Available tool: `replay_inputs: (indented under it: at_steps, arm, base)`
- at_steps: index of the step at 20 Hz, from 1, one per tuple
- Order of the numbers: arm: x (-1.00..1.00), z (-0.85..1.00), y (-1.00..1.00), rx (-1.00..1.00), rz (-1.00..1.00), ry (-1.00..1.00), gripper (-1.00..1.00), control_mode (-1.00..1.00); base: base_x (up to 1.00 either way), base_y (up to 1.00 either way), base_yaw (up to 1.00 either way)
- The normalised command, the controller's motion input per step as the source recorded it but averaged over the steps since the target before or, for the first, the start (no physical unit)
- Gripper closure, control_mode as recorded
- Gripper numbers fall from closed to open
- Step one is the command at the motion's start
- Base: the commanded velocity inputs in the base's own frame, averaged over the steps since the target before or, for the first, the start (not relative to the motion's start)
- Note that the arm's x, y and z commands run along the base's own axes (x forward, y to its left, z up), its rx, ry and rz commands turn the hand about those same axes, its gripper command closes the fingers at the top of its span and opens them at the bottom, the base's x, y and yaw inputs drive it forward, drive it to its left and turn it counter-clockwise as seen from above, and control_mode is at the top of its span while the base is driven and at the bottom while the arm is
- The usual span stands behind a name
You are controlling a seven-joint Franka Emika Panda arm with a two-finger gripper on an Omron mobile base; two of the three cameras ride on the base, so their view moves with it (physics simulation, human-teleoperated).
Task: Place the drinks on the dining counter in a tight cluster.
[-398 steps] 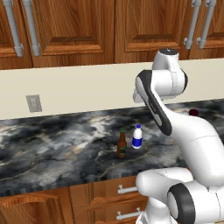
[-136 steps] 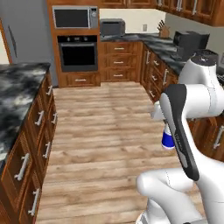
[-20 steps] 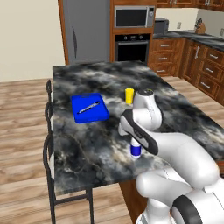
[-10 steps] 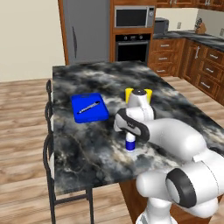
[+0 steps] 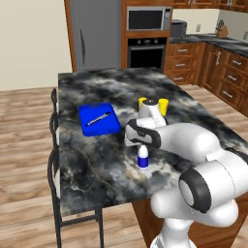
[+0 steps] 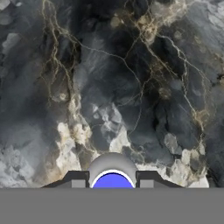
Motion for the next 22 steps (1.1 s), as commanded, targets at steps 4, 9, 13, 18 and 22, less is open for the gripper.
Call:
replay_inputs:
  at_steps: [4,9,13,18,22]
  arm:
    - [0.08,-0.29,0.0,0.0,0.0,0.0,1.0,-1.0]
    - [0.0,0.0,0.0,0.0,0.0,0.0,1.0,-1.0]
    - [0.0,0.0,0.0,0.0,0.0,0.0,-1.0,-1.0]
    - [0.0,0.0,0.0,0.0,0.0,0.0,-1.0,-1.0]
    - [0.0,0.0,0.0,0.0,0.0,0.0,-1.0,-1.0]
  base:
    - [0.0,0.0,0.0]
    - [0.0,0.0,0.0]
    - [0.0,0.0,0.0]
    - [0.0,0.0,0.0]
    - [0.0,0.0,0.0]
